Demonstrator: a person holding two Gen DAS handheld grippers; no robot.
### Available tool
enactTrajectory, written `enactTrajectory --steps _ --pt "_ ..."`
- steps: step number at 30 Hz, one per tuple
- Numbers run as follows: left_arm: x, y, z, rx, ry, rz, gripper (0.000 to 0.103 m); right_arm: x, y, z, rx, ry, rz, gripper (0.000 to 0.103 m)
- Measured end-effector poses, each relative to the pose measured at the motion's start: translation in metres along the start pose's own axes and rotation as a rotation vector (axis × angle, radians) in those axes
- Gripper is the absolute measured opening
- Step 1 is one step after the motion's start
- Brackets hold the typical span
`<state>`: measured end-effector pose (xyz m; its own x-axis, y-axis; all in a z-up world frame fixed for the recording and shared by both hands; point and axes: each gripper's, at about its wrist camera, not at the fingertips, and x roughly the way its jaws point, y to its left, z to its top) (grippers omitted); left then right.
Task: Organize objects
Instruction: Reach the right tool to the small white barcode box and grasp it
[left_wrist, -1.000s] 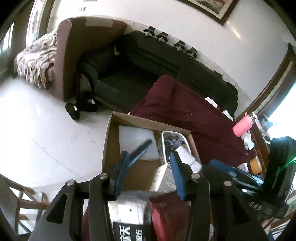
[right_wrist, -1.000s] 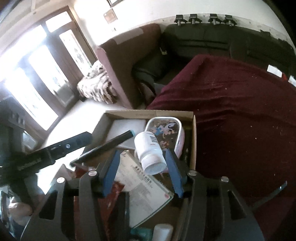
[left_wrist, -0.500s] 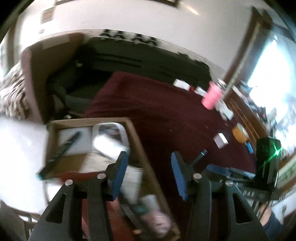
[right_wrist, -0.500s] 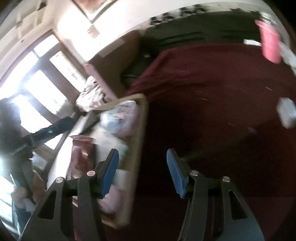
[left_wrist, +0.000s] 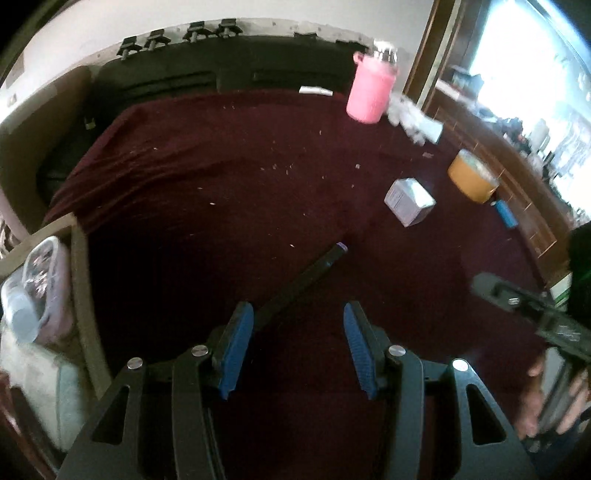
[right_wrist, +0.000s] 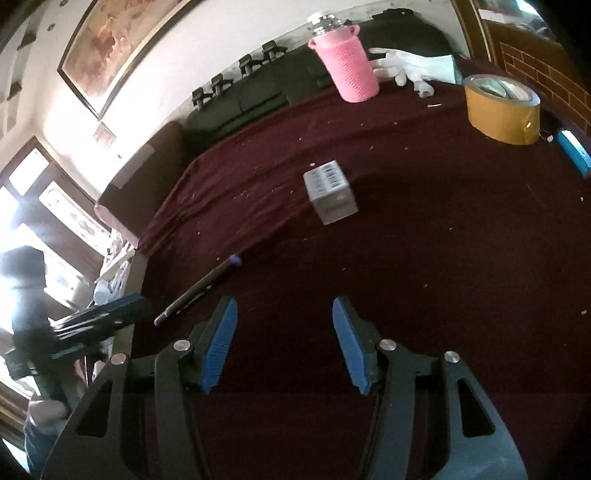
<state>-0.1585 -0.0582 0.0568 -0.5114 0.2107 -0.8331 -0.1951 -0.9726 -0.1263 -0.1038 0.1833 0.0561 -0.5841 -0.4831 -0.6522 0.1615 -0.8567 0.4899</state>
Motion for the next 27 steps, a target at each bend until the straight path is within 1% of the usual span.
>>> enactTrajectory --steps 2,4,5,7,9,10,12,13,14,15,16,17,18,19,21,23,25,27 --pt "0.013 0.0 0.003 -0.003 0.004 0.038 0.045 -0.002 -0.005 0.004 0.018 -0.007 0.017 0.053" --pt "0.025 0.004 0.006 -0.014 0.009 0.066 0.045 -0.005 -0.01 0.004 0.033 -0.008 0.056 0.053" --pt "0.029 0.006 0.006 -0.021 0.01 0.07 0.045 -0.006 -0.008 0.004 0.03 -0.009 0.06 0.053" --pt "0.036 0.01 0.005 -0.022 0.022 0.051 0.045 -0.008 -0.009 0.005 0.035 -0.017 0.067 0.053" --pt "0.042 0.009 0.002 -0.006 0.03 0.058 0.045 -0.01 -0.015 0.006 0.046 -0.019 0.074 0.053" --pt "0.04 0.006 0.0 0.015 0.017 0.064 0.045 -0.011 -0.017 0.006 0.047 -0.018 0.071 0.053" --pt "0.035 -0.003 -0.006 0.035 0.01 0.019 0.045 -0.011 -0.019 0.006 0.052 -0.023 0.068 0.053" --pt "0.031 -0.008 -0.009 0.043 -0.004 0.014 0.042 -0.012 -0.019 0.006 0.051 -0.026 0.066 0.053" --pt "0.027 -0.015 -0.011 0.054 -0.018 0.026 0.037 -0.011 -0.019 0.006 0.05 -0.029 0.063 0.053" --pt "0.026 -0.02 -0.013 0.057 -0.02 0.037 0.021 -0.012 -0.019 0.006 0.048 -0.036 0.057 0.053" --pt "0.026 -0.023 -0.014 0.041 -0.016 0.032 0.016 -0.012 -0.02 0.006 0.045 -0.042 0.048 0.053" --pt "0.025 -0.023 -0.017 -0.004 -0.022 0.003 0.015 -0.012 -0.02 0.007 0.038 -0.041 0.042 0.053" --pt "0.025 -0.024 -0.019 -0.029 -0.027 -0.008 0.015 -0.013 -0.02 0.008 0.032 -0.044 0.035 0.053" --pt "0.025 -0.025 -0.021 -0.043 -0.046 0.004 0.015 -0.014 -0.022 0.009 0.029 -0.057 0.015 0.053" --pt "0.024 -0.028 -0.026 -0.05 -0.082 0.02 0.015 -0.015 -0.025 0.015 0.016 -0.074 -0.034 0.053" --pt "0.024 -0.028 -0.026 -0.045 -0.082 0.018 0.015 -0.011 -0.024 0.025 -0.017 -0.056 -0.087 0.053" --pt "0.026 -0.025 -0.025 -0.059 -0.085 -0.001 0.016 -0.007 -0.019 0.038 -0.066 -0.059 -0.131 0.053" --pt "0.029 -0.024 -0.025 -0.053 -0.076 -0.008 0.016 0.006 -0.015 0.049 -0.102 -0.013 -0.139 0.053"
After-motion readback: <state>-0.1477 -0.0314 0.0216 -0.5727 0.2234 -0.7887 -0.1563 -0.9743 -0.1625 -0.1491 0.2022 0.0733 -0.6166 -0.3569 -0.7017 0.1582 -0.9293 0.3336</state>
